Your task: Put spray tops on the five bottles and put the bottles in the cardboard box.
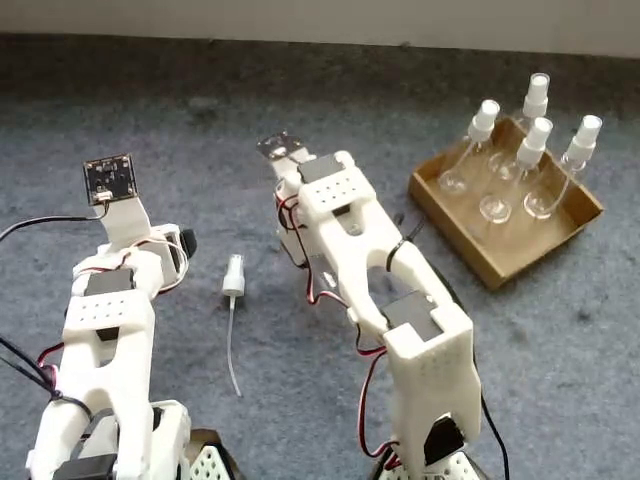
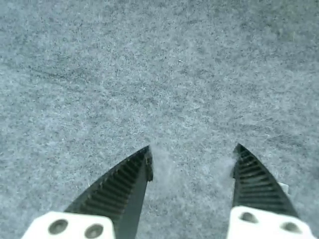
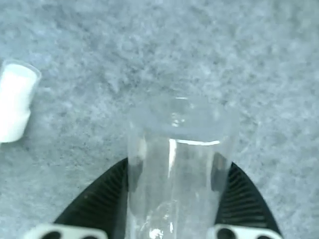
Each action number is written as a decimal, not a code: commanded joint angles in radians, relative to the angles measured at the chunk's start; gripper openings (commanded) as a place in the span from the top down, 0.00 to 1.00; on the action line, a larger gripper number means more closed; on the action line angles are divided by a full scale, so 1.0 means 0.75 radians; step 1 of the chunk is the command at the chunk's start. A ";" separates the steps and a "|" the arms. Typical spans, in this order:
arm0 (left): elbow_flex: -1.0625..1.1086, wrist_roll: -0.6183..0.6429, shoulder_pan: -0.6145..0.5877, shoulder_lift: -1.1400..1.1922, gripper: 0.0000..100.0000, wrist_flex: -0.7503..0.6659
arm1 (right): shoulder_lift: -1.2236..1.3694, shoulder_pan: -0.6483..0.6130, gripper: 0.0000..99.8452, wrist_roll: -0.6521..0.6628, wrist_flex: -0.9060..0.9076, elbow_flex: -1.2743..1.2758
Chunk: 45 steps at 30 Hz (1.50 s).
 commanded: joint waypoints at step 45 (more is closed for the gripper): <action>-0.005 0.012 -0.013 -0.040 0.76 -0.049 | -0.019 0.030 0.85 -1.408 0.191 0.197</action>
